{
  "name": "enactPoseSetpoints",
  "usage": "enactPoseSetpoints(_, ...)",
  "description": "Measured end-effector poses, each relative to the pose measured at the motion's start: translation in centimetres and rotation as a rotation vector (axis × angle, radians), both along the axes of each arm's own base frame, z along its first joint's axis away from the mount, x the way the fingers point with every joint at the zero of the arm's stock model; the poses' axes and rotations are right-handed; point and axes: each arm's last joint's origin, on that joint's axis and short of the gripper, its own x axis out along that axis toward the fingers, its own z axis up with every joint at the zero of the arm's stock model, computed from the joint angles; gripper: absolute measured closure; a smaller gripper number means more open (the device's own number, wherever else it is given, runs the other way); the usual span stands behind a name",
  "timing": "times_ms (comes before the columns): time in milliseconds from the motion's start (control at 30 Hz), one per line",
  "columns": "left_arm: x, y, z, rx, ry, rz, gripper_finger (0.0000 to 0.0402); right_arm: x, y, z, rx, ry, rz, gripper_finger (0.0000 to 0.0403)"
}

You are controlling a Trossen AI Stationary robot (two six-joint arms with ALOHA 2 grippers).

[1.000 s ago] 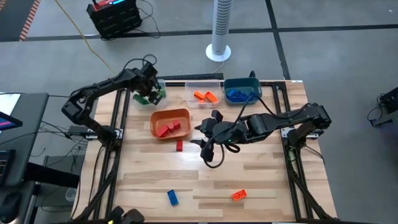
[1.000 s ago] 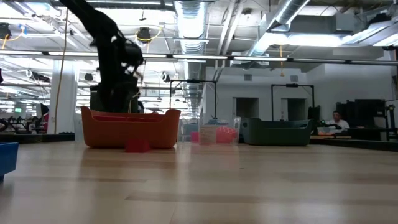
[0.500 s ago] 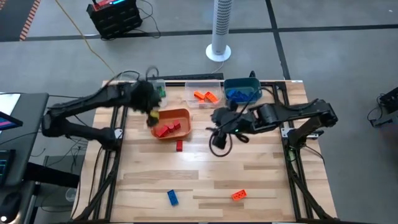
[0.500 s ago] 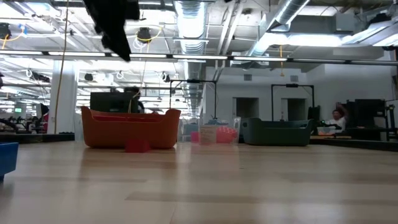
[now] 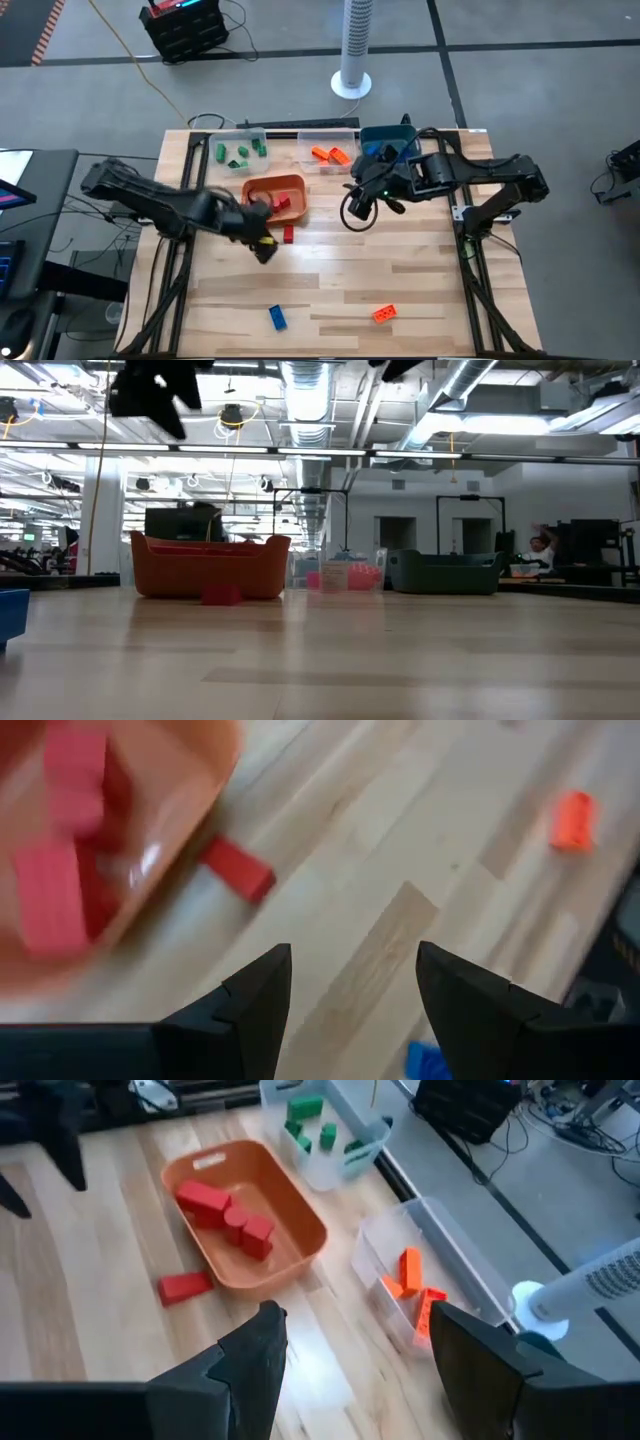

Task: Sort blocks
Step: Put the red block into the orange bin

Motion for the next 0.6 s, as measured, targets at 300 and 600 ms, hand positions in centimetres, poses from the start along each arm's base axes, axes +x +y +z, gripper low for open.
enactPoseSetpoints(300,4.5,-3.0,-7.2,-0.118,0.178,0.355,0.0194,-0.3,1.7,-1.4,0.032,0.045,0.044,0.0154)
enactPoseSetpoints(600,6.5,-2.2,-10.5,-0.179,0.217,0.58,0.0194,-0.7,4.6,-1.1,0.018,0.022,0.125,0.0154)
